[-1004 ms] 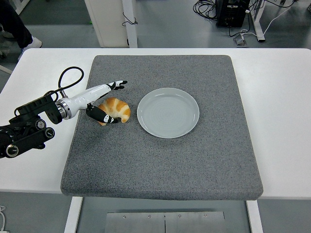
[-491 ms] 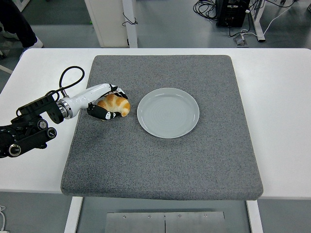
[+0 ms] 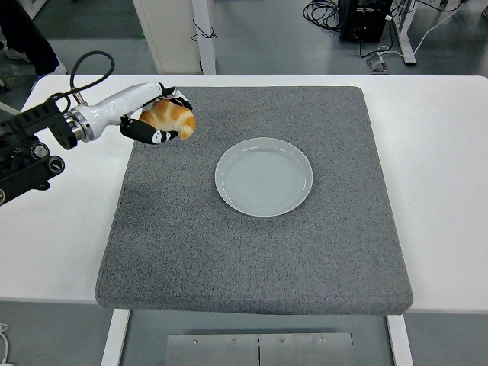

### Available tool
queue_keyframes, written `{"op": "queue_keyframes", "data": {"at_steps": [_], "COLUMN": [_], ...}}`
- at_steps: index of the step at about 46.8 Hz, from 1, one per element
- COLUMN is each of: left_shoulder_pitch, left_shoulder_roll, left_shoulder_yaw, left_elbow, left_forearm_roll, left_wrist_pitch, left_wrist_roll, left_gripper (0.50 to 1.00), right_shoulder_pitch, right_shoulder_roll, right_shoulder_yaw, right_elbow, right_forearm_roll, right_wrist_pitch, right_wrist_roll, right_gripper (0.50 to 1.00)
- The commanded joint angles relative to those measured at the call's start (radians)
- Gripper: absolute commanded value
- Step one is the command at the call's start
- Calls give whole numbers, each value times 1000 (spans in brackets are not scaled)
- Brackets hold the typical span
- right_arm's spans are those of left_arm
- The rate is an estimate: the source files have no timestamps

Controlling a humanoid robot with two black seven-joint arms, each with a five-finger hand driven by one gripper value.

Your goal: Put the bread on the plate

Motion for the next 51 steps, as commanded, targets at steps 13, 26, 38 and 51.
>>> {"op": "queue_keyframes", "data": {"at_steps": [13, 26, 38, 51], "left_shoulder_pitch": [-120, -181, -230, -293], "left_shoulder_roll": [15, 31, 27, -41], "left_shoulder_yaw": [3, 3, 1, 15], "left_elbow": [-6, -6, -4, -6], "left_forearm_roll": [-15, -15, -15, -12], "left_wrist_pitch": [-23, -49, -64, -83], "left_wrist_roll": [-3, -3, -3, -3], "left_gripper": [500, 500, 500, 500], "right_shoulder_pitch": [0, 0, 0, 0], "right_shoulder_roll": [0, 0, 0, 0], "right_shoulder_yaw": [-1, -1, -1, -1], "right_elbow": [1, 1, 1, 1], "right_forearm_roll": [0, 0, 1, 0], "right_wrist_pitch": [0, 0, 0, 0], "right_wrist_roll": [0, 0, 0, 0], "right_gripper": [1000, 1000, 1000, 1000]}}
